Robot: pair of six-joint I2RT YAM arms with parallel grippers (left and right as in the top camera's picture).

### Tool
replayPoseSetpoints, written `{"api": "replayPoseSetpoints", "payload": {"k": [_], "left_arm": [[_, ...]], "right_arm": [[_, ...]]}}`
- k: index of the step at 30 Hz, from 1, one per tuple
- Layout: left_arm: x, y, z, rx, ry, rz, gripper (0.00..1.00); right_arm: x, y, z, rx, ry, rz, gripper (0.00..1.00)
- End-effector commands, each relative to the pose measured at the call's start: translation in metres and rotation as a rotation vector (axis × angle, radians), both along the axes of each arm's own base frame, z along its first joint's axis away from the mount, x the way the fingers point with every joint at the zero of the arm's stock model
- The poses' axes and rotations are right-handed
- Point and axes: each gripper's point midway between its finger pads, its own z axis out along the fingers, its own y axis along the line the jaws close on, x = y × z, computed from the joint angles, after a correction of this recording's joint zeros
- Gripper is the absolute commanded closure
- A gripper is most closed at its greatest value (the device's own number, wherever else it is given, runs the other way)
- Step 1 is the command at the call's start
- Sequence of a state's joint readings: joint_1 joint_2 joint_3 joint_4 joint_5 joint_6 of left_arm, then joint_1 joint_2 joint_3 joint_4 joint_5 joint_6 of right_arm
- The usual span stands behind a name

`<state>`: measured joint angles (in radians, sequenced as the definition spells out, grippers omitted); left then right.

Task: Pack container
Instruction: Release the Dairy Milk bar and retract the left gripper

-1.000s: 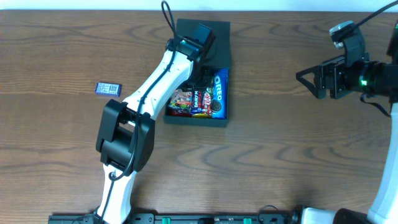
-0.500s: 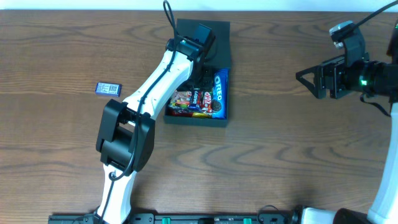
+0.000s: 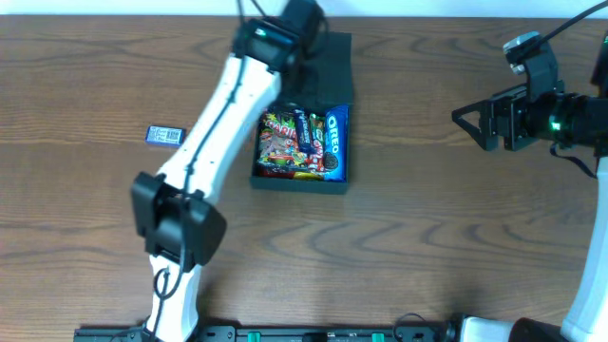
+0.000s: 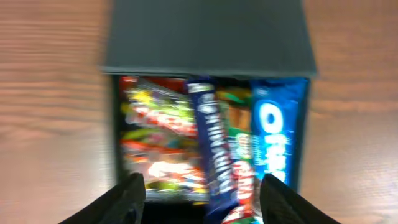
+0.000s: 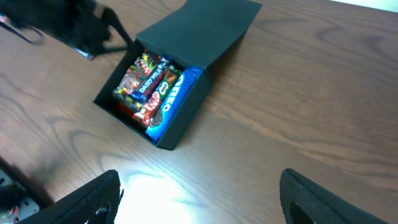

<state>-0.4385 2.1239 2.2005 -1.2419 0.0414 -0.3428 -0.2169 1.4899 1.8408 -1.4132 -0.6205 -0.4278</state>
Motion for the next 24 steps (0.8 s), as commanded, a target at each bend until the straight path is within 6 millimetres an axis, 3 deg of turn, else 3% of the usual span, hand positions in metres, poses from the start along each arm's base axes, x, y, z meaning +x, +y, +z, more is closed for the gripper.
{"api": "replayPoseSetpoints", "payload": {"k": [1,8,13,17,20,24], "left_arm": [[0.014,0.07,0.018,0.044,-0.022,0.141,0.39],[0.001,0.203,-0.005,0.042,0.144,0.453,0.37],[-0.02,0.262,-0.037,-0.031,0.258,0.652,0.36],[-0.026,0.281,-0.065,-0.074,0.295,0.748,0.28],[-0.024,0.28,-0.081,-0.099,0.297,0.772,0.21],[-0.025,0.275,-0.093,-0.153,0.329,1.011,0.22]], "right_arm": [[0.001,0.003,-0.001,-0.002,-0.003,0.021,0.19],[0.001,0.003,-0.001,-0.002,-0.004,0.021,0.2],[0.001,0.003,-0.001,-0.002,-0.004,0.021,0.21],[0.001,0.003,-0.001,-0.002,-0.004,0.021,0.22],[0.001,0.003,-0.001,-0.002,-0.004,0.021,0.22],[0.001,0.003,-0.002,0.001,0.005,0.021,0.23]]}}
